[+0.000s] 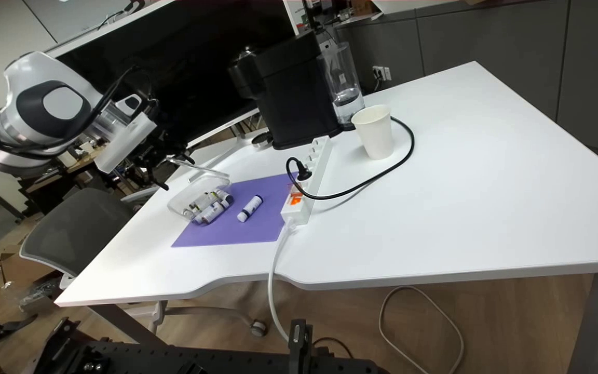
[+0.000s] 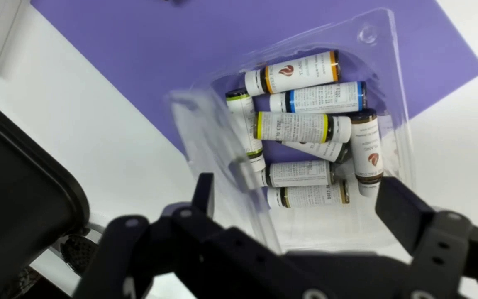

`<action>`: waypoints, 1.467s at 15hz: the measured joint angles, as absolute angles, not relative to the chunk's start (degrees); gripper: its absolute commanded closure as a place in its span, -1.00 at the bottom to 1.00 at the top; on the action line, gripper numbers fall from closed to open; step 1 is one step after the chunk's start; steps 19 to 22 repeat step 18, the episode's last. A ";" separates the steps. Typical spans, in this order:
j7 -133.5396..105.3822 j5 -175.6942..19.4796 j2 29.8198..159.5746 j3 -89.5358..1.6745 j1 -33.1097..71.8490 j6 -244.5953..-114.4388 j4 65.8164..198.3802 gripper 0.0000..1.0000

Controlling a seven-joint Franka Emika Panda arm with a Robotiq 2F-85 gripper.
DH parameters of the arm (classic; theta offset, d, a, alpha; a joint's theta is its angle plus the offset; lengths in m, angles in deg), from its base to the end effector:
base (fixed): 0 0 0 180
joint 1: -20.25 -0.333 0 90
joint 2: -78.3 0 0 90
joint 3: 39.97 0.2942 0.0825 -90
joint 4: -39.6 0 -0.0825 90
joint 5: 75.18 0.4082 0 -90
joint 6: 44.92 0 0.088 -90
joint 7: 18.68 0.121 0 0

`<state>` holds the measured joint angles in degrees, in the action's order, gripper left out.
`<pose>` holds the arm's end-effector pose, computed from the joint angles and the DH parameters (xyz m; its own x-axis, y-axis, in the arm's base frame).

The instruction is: Close the clear container

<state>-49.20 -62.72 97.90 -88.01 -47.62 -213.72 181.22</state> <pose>0.4930 0.1361 0.1764 0.7201 0.6758 0.1573 0.6259 -0.7305 0.2730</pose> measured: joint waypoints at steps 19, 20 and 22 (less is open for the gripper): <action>-27.95 -64.79 97.58 -110.45 -66.78 -180.85 172.66 -1.00; -27.95 -64.79 97.58 -110.45 -66.78 -180.85 172.66 -1.00; -27.95 -64.79 97.58 -110.45 -66.78 -180.85 172.66 -1.00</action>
